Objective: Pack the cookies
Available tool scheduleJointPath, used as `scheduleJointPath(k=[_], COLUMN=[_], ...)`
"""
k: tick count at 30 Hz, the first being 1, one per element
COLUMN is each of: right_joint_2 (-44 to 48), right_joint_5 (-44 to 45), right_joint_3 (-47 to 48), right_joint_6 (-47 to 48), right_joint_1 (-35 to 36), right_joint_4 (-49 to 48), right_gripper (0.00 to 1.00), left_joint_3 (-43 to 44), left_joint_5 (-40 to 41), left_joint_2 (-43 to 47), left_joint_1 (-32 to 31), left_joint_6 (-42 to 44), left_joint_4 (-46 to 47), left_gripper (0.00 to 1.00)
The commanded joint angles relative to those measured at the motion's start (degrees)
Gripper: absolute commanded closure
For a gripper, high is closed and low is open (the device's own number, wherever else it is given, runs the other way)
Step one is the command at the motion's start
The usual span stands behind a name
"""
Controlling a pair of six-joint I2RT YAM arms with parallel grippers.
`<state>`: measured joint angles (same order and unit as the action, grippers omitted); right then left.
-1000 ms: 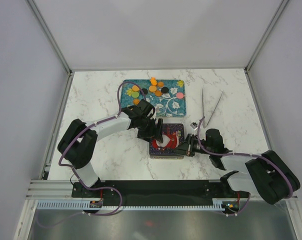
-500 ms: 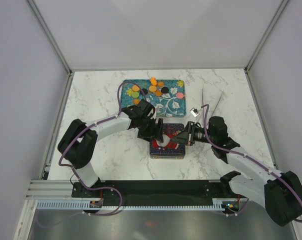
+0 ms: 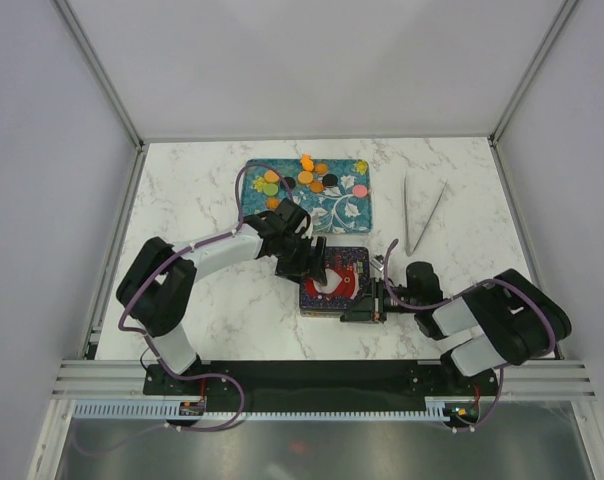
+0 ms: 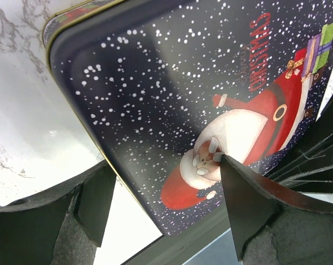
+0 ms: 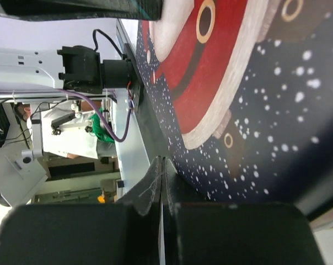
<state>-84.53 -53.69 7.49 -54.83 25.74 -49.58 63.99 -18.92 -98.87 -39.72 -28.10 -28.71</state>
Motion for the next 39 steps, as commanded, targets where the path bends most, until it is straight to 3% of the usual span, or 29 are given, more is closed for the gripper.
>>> scheduleJointPath(k=[1, 6, 9, 10, 14, 17, 20, 26, 30, 34, 35, 39], right_joint_2=[-3.97, -2.23, 3.64, 5.85, 18.41, 24.67, 24.33, 14.50, 2.39, -9.14, -18.03, -26.37], right_joint_5=[4.12, 4.03, 4.12, 4.38, 8.33, 11.76, 14.75, 18.44, 20.29, 18.98, 18.45, 16.52], right_joint_3=[-2.56, -1.43, 0.68, 1.47, 7.53, 13.41, 16.15, 22.30, 25.47, 23.46, 20.84, 18.80], right_joint_6=[-1.60, -2.47, -1.95, -1.43, 6.30, 9.03, 9.13, 5.97, 3.86, -3.16, -7.10, -11.33], right_joint_1=[-0.42, -0.42, -0.51, -0.42, -0.51, -0.60, -1.13, -3.50, -3.94, -6.13, -6.75, -6.93], right_joint_4=[-13.43, -12.30, -5.72, -3.00, 22.78, 31.79, 33.76, 26.67, 19.28, 3.65, -8.04, -19.03], right_gripper=[1.00, 1.00, 1.00, 1.00, 1.00, 1.00, 1.00, 1.00, 1.00, 1.00, 1.00, 1.00], left_joint_3=[0.61, 0.17, -0.09, -0.09, -0.27, 0.00, 0.26, 0.35, 0.09, -0.09, -0.26, -0.62], left_joint_5=[2.57, 2.66, 2.75, 2.66, 2.57, 2.48, 2.22, 1.43, 1.25, 0.81, 0.64, 0.55], left_joint_2=[-1.50, -1.24, -0.80, -0.36, 0.69, 1.31, 1.75, 2.37, 2.45, 2.28, 2.19, 2.28], left_joint_1=[0.17, 0.17, 0.17, 0.26, 0.35, 0.35, 0.44, 0.53, 0.53, 0.53, 0.53, 0.53], left_joint_6=[2.70, 2.87, 2.87, 2.96, 3.14, 3.14, 3.14, 2.96, 2.96, 2.78, 2.78, 2.61], left_joint_4=[0.32, 0.32, 0.32, 0.32, 0.32, 0.32, 0.32, 0.41, 0.93, 1.46, 1.64, 2.08], left_gripper=[0.18, 0.18, 0.18, 0.18, 0.17, 0.16, 0.16, 0.16, 0.16, 0.16, 0.16, 0.16])
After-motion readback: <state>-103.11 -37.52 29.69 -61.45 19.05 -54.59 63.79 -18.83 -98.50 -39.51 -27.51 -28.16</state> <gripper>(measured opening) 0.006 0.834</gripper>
